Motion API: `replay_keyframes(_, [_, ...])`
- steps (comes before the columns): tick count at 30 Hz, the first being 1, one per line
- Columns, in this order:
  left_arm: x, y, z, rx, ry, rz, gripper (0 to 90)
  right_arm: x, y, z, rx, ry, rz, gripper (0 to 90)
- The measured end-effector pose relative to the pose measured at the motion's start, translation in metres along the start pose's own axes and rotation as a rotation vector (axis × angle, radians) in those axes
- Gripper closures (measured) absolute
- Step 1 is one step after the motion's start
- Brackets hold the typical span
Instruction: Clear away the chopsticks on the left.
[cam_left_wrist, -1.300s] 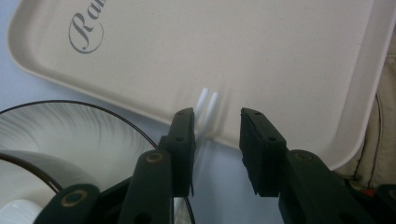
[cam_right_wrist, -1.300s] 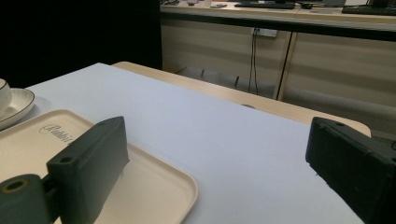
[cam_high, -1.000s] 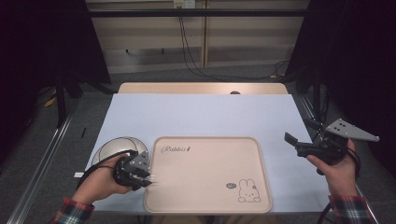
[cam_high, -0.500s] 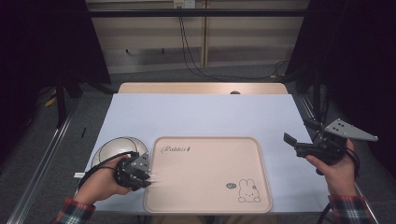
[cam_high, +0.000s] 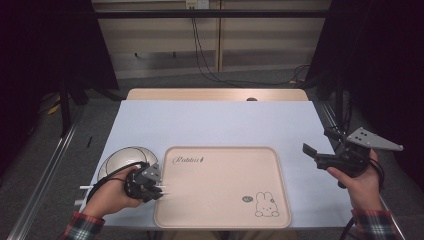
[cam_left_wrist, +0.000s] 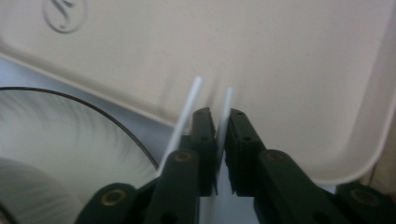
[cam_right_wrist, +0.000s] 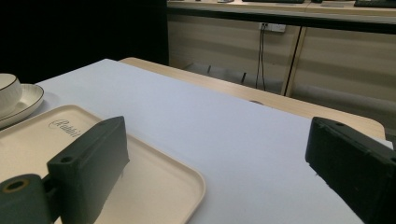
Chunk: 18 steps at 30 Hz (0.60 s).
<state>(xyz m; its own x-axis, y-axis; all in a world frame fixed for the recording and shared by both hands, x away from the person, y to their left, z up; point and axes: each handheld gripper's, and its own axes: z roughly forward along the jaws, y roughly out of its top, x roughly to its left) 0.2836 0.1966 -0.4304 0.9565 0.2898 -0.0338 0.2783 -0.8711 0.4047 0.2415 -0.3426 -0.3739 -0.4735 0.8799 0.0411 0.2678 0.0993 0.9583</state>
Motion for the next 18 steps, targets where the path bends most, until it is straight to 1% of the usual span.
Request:
replay_keyframes(1, [0.000, 0.001, -0.001, -0.002, -0.016, -0.073, 86.7, 0.000, 0.000, 0.000, 0.000, -0.001, -0.001, 5.3])
replay_keyframes(2, [0.001, 0.002, -0.002, -0.025, -0.034, -0.114, 86.1, 0.000, 0.000, 0.000, 0.001, -0.002, 0.002, 5.3])
replay_keyframes(3, [0.002, 0.003, -0.004, -0.071, -0.039, -0.141, 86.2, 0.000, 0.000, -0.001, 0.003, -0.001, 0.004, 5.3])
replay_keyframes(4, [0.004, 0.004, -0.006, -0.088, -0.032, -0.150, 87.3, 0.000, 0.000, -0.001, 0.003, 0.001, 0.007, 5.3])
replay_keyframes(5, [0.005, 0.006, -0.009, -0.109, -0.020, -0.168, 87.4, 0.000, 0.000, -0.001, 0.001, -0.001, 0.002, 5.3])
replay_keyframes(6, [0.005, 0.007, -0.011, -0.139, -0.016, -0.186, 87.4, 0.000, 0.000, -0.001, 0.001, 0.000, 0.002, 5.3])
replay_keyframes(7, [0.007, 0.010, -0.015, -0.198, -0.021, -0.236, 87.4, -0.001, 0.000, -0.001, 0.001, 0.000, 0.002, 5.3])
replay_keyframes(8, [0.009, 0.011, -0.019, -0.249, -0.025, -0.265, 87.5, 0.000, 0.000, -0.001, 0.002, 0.000, 0.005, 5.3])
replay_keyframes(9, [0.010, 0.013, -0.022, -0.270, -0.026, -0.285, 87.5, 0.000, 0.000, -0.001, 0.001, 0.001, 0.003, 5.2])
replay_keyframes(10, [0.011, 0.014, -0.025, -0.303, -0.018, -0.313, 87.5, 0.000, 0.000, -0.001, 0.002, 0.001, 0.004, 5.3])
replay_keyframes(11, [0.013, 0.015, -0.029, -0.340, -0.018, -0.329, 87.5, 0.000, 0.000, -0.001, -0.001, 0.002, 0.004, 5.2])
replay_keyframes(12, [0.015, 0.016, -0.031, -0.377, -0.028, -0.353, 87.6, -0.001, 0.000, -0.001, -0.002, 0.003, 0.003, 5.3])
replay_keyframes(14, [0.017, 0.018, -0.035, -0.434, -0.026, -0.388, 87.6, -0.001, 0.000, -0.001, -0.003, 0.002, 0.007, 5.2])
replay_keyframes(15, [0.018, 0.019, -0.037, -0.457, -0.038, -0.406, 87.7, -0.001, 0.000, -0.001, -0.005, -0.002, 0.005, 5.2])
replay_keyframes(16, [0.019, 0.020, -0.040, -0.482, -0.033, -0.420, 87.7, -0.001, 0.000, -0.002, -0.003, 0.005, 0.009, 5.2])
replay_keyframes(17, [0.020, 0.020, -0.042, -0.510, -0.039, -0.432, 87.7, -0.002, 0.001, -0.002, -0.007, 0.003, 0.005, 5.2])
replay_keyframes(18, [0.021, 0.021, -0.045, -0.536, -0.036, -0.440, 87.7, -0.002, 0.001, -0.003, -0.008, 0.004, 0.012, 5.2])
